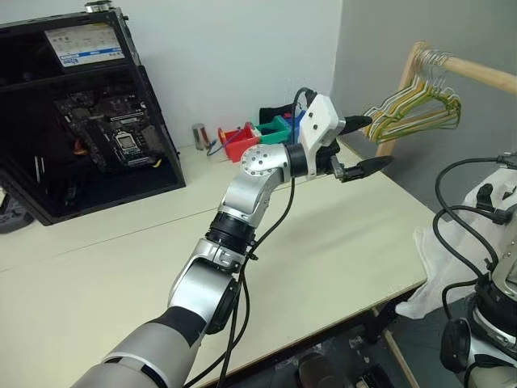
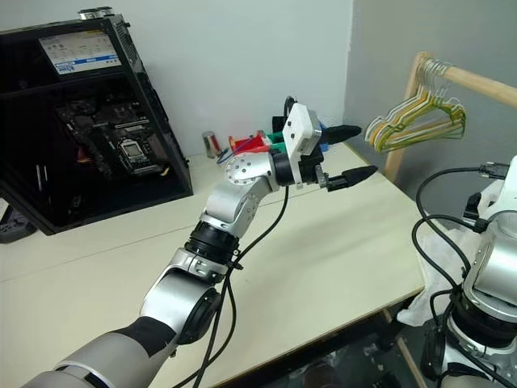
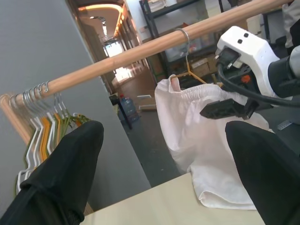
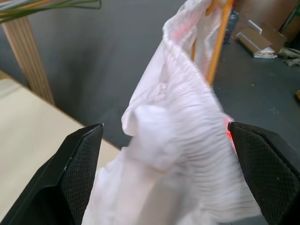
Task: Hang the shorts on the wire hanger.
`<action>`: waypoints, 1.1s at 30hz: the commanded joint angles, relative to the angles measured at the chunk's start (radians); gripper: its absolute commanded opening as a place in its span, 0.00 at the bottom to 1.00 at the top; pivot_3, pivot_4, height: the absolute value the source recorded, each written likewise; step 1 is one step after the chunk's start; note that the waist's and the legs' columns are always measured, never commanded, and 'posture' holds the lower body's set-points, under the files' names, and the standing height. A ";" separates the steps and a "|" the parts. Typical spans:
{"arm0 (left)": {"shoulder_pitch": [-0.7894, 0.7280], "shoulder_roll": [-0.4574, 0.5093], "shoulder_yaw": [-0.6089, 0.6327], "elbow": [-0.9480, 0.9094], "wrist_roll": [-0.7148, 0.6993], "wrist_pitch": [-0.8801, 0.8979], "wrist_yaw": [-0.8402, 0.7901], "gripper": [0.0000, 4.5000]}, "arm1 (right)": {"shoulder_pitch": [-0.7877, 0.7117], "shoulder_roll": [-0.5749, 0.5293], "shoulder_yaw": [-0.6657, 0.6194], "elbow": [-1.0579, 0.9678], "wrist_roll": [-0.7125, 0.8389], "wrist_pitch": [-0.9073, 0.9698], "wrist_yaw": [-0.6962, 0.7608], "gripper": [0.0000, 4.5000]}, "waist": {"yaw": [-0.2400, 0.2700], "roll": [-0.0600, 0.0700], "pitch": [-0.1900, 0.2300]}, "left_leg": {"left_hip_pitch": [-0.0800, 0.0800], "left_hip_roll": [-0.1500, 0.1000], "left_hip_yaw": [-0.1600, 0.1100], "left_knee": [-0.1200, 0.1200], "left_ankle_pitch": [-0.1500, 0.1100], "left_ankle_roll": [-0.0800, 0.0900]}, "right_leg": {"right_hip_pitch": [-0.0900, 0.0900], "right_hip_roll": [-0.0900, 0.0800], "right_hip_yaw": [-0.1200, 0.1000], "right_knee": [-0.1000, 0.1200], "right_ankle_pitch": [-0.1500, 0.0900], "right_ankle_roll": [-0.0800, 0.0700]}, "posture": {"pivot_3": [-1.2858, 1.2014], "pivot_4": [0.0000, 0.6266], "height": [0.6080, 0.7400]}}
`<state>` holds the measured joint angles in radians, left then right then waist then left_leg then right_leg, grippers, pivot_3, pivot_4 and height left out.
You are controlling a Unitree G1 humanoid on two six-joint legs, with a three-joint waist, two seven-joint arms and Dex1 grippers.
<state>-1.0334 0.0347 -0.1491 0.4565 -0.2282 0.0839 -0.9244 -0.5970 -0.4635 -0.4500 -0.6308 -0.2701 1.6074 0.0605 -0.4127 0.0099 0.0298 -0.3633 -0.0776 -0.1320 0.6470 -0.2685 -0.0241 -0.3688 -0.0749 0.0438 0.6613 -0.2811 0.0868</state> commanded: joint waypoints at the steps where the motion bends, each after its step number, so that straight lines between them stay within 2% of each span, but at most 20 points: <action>1: 0.003 0.012 0.012 -0.069 -0.012 0.022 0.013 1.00 | -0.040 -0.058 0.064 -0.066 -0.035 0.007 0.021 1.00 | 0.000 0.000 0.000 | 0.000 0.000 0.000 0.000 0.000 0.000 | 0.000 0.000 0.000 0.000 0.000 0.000 | 0.34 0.00 1.00; 6: 0.029 0.044 0.028 -0.121 -0.017 0.085 0.037 1.00 | -0.059 -0.135 0.192 -0.096 0.000 0.007 0.070 1.00 | -0.004 0.000 0.000 | 0.000 0.001 0.000 0.000 0.000 0.000 | 0.000 0.001 0.000 0.000 0.000 0.000 | 0.34 0.00 1.00; 9: 0.053 0.088 0.052 -0.154 -0.011 0.141 0.080 1.00 | -0.080 -0.133 0.275 -0.109 0.057 0.007 0.114 1.00 | -0.005 0.000 0.000 | 0.001 0.001 0.000 -0.001 0.000 0.000 | 0.000 0.001 0.000 0.000 0.000 0.000 | 0.35 0.00 1.00; 11: 0.084 0.133 0.091 -0.173 -0.003 0.197 0.147 1.00 | -0.115 -0.046 0.306 -0.087 0.116 -0.006 0.144 1.00 | -0.010 0.000 0.000 | 0.001 0.001 0.000 0.000 0.000 0.000 | 0.000 0.001 0.000 0.000 0.000 0.000 | 0.36 0.00 1.00; 15: 0.203 0.198 0.158 -0.242 0.034 0.312 0.321 1.00 | -0.060 0.077 0.363 0.016 0.188 -0.263 0.173 1.00 | -0.006 0.000 -0.003 | 0.003 0.002 -0.003 -0.001 0.000 0.000 | 0.000 0.003 0.000 0.001 0.000 0.000 | 0.38 0.00 1.00; 19: 0.430 0.240 0.188 -0.436 0.103 0.393 0.478 1.00 | 0.002 0.246 0.401 0.190 0.228 -0.483 0.133 1.00 | 0.016 -0.002 -0.006 | 0.002 0.001 -0.006 -0.001 0.000 0.000 | -0.002 0.003 0.001 0.002 0.003 -0.005 | 0.42 0.00 1.00; 23: 0.554 0.238 0.217 -0.569 0.113 0.452 0.570 1.00 | 0.037 0.283 0.460 0.318 0.214 -0.664 0.115 1.00 | 0.088 -0.005 -0.005 | 0.000 -0.002 -0.007 0.000 0.000 0.000 | -0.004 0.002 0.004 0.003 0.004 -0.006 | 0.44 0.00 1.00; 25: 0.655 0.219 0.252 -0.652 0.130 0.484 0.654 1.00 | 0.056 0.313 0.477 0.413 0.214 -0.761 0.100 1.00 | 0.139 -0.006 -0.005 | 0.000 -0.002 -0.007 0.001 0.000 0.000 | -0.004 0.002 0.003 0.003 0.005 -0.007 | 0.47 0.00 1.00; 28: 0.771 0.187 0.295 -0.736 0.122 0.524 0.724 1.00 | 0.086 0.340 0.487 0.471 0.211 -0.830 0.076 1.00 | 0.184 -0.007 -0.006 | 0.004 -0.001 -0.010 0.000 0.000 -0.001 | -0.001 0.004 0.002 0.003 0.006 -0.009 | 0.49 0.00 1.00; 33: 0.817 0.161 0.324 -0.759 0.094 0.527 0.761 1.00 | 0.128 0.361 0.474 0.484 0.213 -0.879 0.043 1.00 | 0.280 -0.009 -0.005 | 0.003 0.000 -0.018 0.000 0.003 -0.006 | -0.002 0.008 -0.002 0.003 0.009 -0.014 | 0.49 0.00 1.00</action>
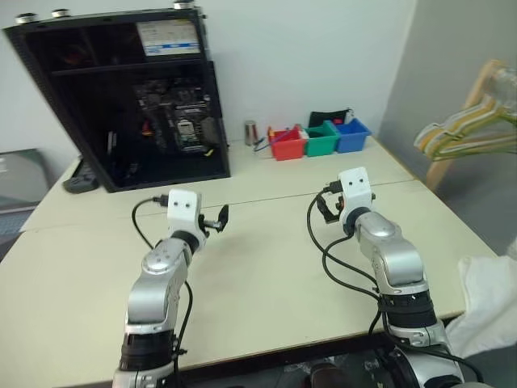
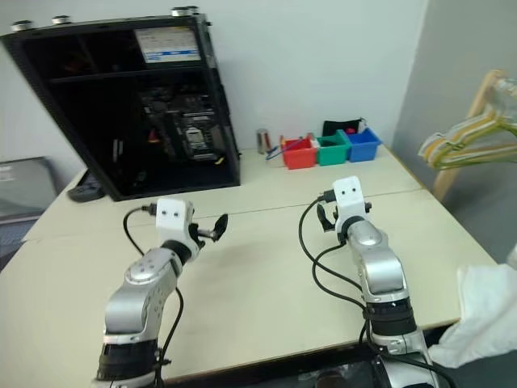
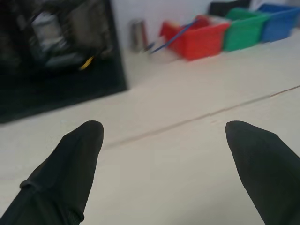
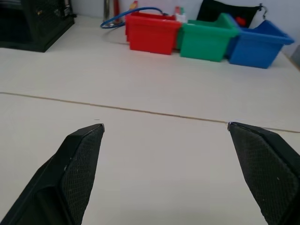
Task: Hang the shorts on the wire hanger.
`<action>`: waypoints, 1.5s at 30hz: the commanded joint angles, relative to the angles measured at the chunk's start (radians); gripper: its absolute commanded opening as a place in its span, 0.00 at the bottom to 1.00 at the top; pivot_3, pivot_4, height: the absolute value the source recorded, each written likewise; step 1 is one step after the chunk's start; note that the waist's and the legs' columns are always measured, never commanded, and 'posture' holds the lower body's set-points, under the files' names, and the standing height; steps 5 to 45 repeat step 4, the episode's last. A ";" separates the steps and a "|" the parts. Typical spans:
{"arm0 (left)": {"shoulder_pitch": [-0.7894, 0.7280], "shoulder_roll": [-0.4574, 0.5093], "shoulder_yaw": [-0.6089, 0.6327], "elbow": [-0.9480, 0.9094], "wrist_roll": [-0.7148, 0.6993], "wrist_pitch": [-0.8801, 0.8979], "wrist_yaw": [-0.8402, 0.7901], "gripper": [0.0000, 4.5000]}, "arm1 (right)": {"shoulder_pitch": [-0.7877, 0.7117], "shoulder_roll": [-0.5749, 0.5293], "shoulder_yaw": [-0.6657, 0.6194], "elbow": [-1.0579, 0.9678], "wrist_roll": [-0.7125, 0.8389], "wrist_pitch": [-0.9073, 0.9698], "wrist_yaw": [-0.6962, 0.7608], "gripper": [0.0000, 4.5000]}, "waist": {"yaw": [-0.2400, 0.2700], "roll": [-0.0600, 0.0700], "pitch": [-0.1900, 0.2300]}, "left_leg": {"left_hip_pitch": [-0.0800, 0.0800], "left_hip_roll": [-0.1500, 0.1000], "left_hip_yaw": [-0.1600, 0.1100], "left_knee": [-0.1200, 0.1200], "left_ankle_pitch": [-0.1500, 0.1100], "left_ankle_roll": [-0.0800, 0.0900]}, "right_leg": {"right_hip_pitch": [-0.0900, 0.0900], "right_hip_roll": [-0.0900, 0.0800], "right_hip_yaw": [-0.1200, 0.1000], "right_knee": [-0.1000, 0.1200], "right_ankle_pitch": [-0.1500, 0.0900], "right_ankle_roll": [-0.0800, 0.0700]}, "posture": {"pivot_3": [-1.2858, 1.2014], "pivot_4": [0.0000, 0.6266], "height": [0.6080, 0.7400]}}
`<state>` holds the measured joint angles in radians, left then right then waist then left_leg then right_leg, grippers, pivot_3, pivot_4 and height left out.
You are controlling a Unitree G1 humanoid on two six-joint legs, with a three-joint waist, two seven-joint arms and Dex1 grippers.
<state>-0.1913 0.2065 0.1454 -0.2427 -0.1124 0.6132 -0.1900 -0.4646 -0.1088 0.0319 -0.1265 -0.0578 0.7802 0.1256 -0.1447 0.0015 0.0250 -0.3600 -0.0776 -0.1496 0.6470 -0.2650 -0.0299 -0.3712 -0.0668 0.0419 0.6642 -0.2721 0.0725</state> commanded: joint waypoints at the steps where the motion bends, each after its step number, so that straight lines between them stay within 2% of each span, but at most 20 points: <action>1: -0.022 -0.019 0.036 -0.060 -0.026 0.000 0.037 1.00 | 0.003 0.003 -0.005 -0.019 0.001 -0.064 -0.019 1.00 | 0.028 0.000 0.000 | 0.000 0.000 -0.001 0.000 0.000 0.000 | -0.001 0.001 -0.001 -0.001 0.000 0.000 | 0.49 0.00 1.00; 3: -0.009 -0.042 0.047 -0.049 -0.027 0.000 0.065 1.00 | 0.026 0.003 -0.002 -0.008 0.008 -0.098 -0.008 1.00 | 0.049 0.000 0.000 | 0.002 0.001 -0.002 0.000 0.001 0.000 | 0.000 0.002 -0.001 -0.001 0.000 0.000 | 0.49 0.00 1.00; 45: -0.010 -0.053 0.051 -0.040 -0.027 0.000 0.078 1.00 | 0.034 0.008 -0.004 0.002 0.015 -0.111 -0.007 1.00 | 0.049 0.000 0.000 | 0.004 0.001 -0.001 0.000 0.001 0.000 | 0.001 0.003 -0.001 -0.001 0.000 0.001 | 0.49 0.00 1.00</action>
